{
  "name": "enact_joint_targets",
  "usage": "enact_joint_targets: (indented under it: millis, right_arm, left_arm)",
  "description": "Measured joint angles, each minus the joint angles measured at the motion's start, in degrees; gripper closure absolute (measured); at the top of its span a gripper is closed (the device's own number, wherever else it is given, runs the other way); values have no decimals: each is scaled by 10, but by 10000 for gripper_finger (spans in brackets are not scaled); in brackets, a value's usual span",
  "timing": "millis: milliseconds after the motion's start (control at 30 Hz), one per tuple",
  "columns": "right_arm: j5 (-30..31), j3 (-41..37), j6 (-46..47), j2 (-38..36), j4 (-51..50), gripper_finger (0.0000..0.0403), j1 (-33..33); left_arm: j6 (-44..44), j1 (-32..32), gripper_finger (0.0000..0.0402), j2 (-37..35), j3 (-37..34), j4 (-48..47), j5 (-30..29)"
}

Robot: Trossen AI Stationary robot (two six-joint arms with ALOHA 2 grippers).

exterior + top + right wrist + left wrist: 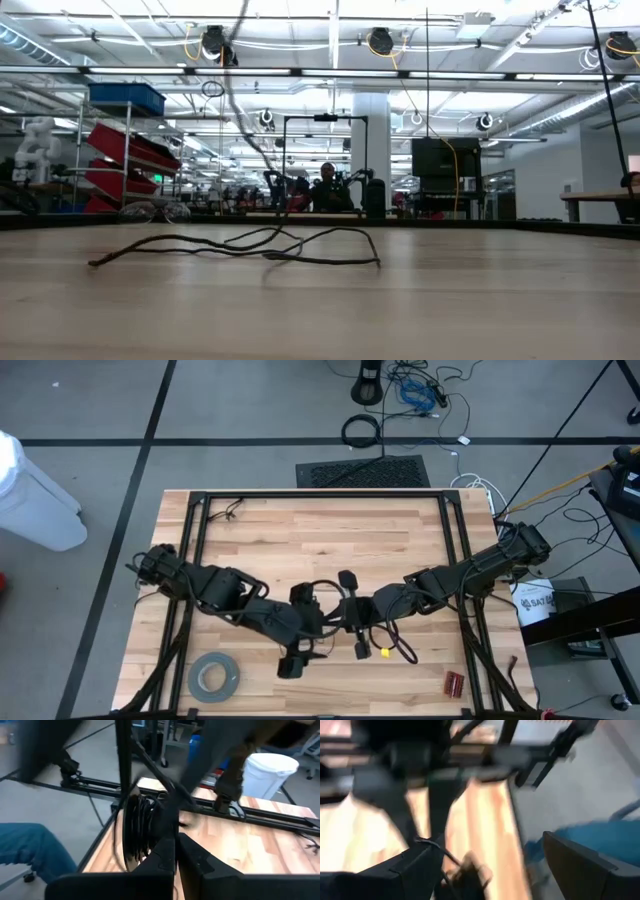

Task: Coil cords
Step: Coil the black wire onto the spool

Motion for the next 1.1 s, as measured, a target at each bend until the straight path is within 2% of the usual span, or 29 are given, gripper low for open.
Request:
enact_joint_targets:
  millis: [233,400,500,667,867,933,1100]
  right_arm:
    - [7,0,1,7,-4,403,-6]
    - [3,0,-4,20,-4,403,-26]
    - [1,0,-15,24,0,403,-38]
    - [-24,0,-32,33,26,403,-63]
    - [-31,0,-47,35,37,403,-83]
    - [-44,0,-47,35,37,403,-89]
    - [-75,0,-49,42,61,403,-105]
  left_arm:
    - [48,6,62,0,0,-67,-1]
    - [54,20,62,-3,0,-104,46]
    - [55,25,62,-4,0,-140,59]
    - [85,36,62,-4,1,-150,85]
    - [97,38,62,-4,42,-201,86]
    - [100,38,62,-4,60,-227,66]
    - [105,38,62,-12,65,-232,55]
